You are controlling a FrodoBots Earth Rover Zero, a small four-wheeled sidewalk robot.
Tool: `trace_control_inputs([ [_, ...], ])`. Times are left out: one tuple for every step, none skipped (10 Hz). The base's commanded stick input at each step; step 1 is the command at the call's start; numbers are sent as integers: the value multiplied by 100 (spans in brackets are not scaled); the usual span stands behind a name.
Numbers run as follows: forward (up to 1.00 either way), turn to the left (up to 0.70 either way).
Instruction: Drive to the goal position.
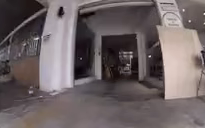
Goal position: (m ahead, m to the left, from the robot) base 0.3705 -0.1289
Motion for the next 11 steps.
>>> trace_control_inputs([
  [70, 0],
  [70, 0],
  [70, -13],
  [70, -14],
  [70, -14],
  [70, -14],
  [70, -14],
  [70, -14],
  [70, -14],
  [70, -14],
  [70, -14],
])
